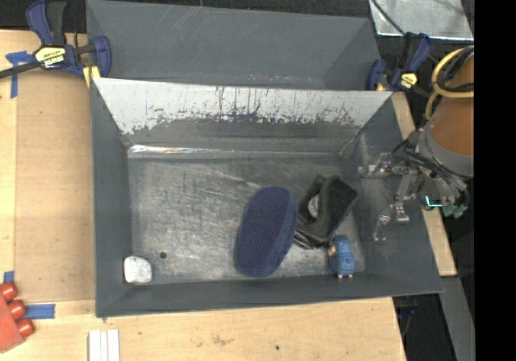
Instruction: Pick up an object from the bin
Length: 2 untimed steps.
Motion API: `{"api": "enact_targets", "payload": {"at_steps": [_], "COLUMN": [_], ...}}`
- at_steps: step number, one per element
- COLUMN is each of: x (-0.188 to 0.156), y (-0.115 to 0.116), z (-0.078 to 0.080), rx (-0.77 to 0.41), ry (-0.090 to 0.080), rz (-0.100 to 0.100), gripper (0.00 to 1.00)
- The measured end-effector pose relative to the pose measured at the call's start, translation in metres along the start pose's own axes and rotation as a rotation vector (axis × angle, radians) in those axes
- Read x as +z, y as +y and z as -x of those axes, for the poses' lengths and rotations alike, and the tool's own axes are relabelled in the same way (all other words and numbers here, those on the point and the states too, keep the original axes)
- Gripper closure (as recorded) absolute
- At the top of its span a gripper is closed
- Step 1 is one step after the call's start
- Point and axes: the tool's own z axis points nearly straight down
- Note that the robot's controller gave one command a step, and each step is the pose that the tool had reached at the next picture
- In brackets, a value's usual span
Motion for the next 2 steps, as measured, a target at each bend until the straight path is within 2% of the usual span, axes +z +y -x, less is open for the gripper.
{"api": "enact_targets", "payload": {"at_steps": [1, 2], "x": [0.095, 0.103], "y": [0.039, 0.020], "z": [0.005, 0.053], "rx": [-0.116, -0.101], "ry": [-0.013, -0.002], "rz": [-0.002, 0.000], "gripper": [0.00, 0.00]}}
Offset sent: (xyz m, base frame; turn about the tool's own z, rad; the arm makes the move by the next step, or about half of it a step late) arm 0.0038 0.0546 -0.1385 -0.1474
